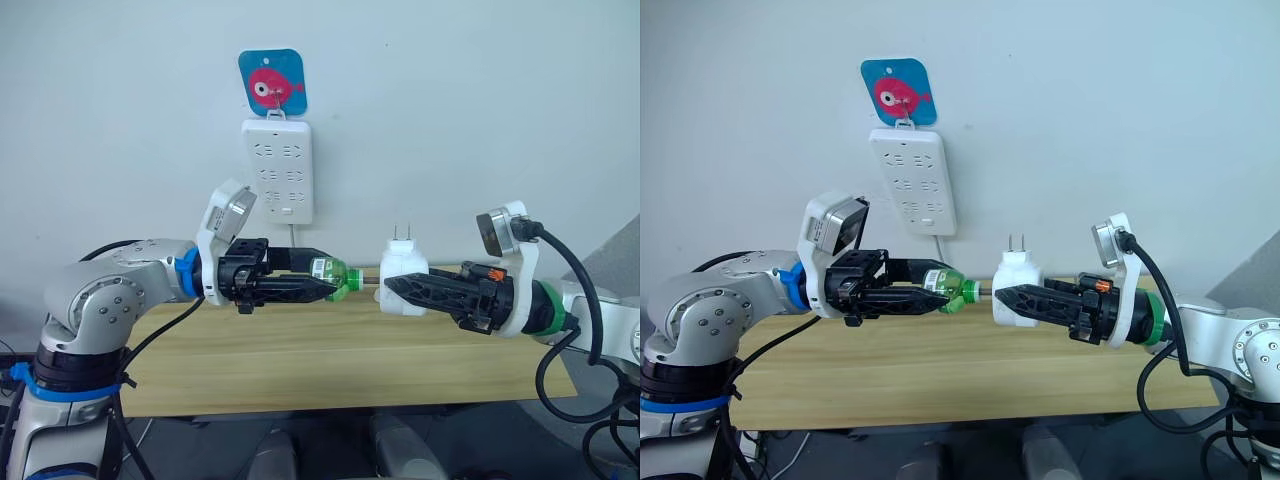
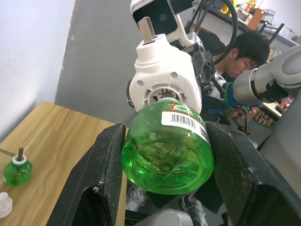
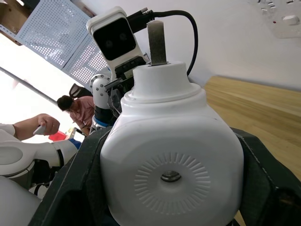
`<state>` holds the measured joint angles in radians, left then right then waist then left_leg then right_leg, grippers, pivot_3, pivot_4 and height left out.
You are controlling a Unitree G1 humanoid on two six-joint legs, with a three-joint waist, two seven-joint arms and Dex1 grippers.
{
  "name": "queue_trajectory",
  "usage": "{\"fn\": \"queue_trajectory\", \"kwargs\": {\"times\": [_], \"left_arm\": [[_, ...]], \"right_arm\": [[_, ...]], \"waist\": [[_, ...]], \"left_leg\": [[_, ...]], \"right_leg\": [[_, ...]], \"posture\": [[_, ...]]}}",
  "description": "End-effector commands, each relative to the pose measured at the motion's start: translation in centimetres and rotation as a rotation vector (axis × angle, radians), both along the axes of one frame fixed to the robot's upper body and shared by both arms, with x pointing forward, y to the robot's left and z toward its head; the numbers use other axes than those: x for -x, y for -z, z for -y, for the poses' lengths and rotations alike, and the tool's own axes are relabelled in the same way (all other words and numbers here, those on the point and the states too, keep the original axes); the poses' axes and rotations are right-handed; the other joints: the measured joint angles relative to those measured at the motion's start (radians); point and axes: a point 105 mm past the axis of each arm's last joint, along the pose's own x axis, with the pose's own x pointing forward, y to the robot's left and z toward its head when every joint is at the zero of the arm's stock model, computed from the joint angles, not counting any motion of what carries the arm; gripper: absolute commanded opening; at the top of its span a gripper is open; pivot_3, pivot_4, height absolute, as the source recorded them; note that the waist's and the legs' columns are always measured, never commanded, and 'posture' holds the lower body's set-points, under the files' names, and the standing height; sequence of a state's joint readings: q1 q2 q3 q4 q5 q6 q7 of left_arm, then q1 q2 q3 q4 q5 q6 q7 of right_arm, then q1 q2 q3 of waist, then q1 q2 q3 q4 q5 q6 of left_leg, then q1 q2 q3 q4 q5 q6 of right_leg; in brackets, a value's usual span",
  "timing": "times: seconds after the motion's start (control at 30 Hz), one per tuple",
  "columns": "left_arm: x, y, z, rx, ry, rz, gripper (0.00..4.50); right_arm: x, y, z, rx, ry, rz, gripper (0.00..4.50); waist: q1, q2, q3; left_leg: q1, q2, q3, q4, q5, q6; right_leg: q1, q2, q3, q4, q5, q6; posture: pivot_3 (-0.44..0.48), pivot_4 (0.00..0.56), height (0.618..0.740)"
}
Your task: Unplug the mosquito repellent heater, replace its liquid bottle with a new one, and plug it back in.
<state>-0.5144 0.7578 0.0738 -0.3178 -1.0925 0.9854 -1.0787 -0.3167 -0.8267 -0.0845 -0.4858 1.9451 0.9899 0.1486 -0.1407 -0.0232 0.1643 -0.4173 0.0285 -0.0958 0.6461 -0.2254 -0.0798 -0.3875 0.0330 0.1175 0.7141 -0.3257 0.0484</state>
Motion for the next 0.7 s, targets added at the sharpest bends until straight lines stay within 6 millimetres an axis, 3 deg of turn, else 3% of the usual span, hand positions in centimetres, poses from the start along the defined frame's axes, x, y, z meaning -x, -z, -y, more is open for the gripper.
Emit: {"fn": "queue_trajectory", "kwargs": {"times": [0.03, 0.7], "left_arm": [[0.11, -0.41, 0.21, -0.002, 0.017, 0.034, 2.34], [0.08, -0.47, 0.23, 0.022, 0.027, 0.001, 2.34]], "right_arm": [[0.72, -0.87, -0.37, -0.024, -0.028, 0.031, 3.04], [0.68, -0.68, -0.28, -0.034, -0.021, 0.019, 3.04]], "waist": [[0.0, 0.0, -0.001], [0.0, 0.001, -0.004]], "left_leg": [[0.0, 0.0, 0.0, 0.0, 0.0, 0.0], [0.0, 0.0, 0.0, 0.0, 0.0, 0.0]], "right_leg": [[0.0, 0.0, 0.0, 0.0, 0.0, 0.0], [0.0, 0.0, 0.0, 0.001, 0.0, 0.0]], "posture": [[-0.133, 0.071, 0.724], [-0.133, 0.077, 0.724]]}}
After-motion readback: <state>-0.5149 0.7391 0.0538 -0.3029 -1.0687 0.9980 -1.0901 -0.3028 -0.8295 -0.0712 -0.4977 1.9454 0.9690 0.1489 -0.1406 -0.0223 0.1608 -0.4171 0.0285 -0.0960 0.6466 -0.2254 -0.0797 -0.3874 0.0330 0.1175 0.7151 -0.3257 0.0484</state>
